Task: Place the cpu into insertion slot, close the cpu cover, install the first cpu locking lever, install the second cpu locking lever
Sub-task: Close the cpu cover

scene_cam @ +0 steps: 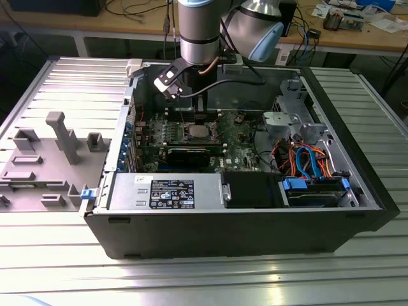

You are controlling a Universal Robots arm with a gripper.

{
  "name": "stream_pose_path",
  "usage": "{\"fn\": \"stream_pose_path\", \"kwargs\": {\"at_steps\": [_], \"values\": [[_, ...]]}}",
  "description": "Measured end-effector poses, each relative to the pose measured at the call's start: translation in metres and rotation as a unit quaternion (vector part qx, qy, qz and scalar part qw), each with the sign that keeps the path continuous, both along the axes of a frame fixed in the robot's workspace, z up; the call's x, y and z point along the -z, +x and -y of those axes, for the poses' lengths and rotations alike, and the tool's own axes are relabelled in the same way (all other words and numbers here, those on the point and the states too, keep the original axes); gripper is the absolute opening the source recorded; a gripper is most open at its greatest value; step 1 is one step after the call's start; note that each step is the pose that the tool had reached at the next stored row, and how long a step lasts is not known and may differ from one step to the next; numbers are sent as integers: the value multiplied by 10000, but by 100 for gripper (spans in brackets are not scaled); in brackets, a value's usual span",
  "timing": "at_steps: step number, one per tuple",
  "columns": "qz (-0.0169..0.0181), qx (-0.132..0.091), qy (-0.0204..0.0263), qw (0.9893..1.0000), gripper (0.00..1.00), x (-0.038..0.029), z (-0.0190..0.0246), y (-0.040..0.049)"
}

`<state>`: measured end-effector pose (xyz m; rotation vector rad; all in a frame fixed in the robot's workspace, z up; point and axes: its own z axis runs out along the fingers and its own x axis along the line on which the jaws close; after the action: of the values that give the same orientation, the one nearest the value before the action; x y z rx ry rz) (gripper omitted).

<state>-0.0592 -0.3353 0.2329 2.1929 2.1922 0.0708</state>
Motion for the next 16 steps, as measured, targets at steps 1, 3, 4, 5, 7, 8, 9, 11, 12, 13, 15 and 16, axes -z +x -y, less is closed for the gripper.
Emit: {"fn": "stream_pose_path", "kwargs": {"at_steps": [1,3,4,5,7,8,9,11,12,13,15,16], "values": [[0,0,0,10000,11,-1,0,0],[0,0,0,10000,11,-5,0,0],[0,0,0,10000,11,-6,0,0],[0,0,0,10000,11,-7,0,0],[0,0,0,10000,11,-10,0,0],[0,0,0,10000,11,-11,0,0],[0,0,0,10000,11,-17,0,0],[0,0,0,10000,11,-19,0,0],[0,0,0,10000,11,-19,0,0],[0,0,0,10000,11,-19,0,0],[0,0,0,10000,11,-23,0,0],[0,0,0,10000,11,-25,0,0]]}}
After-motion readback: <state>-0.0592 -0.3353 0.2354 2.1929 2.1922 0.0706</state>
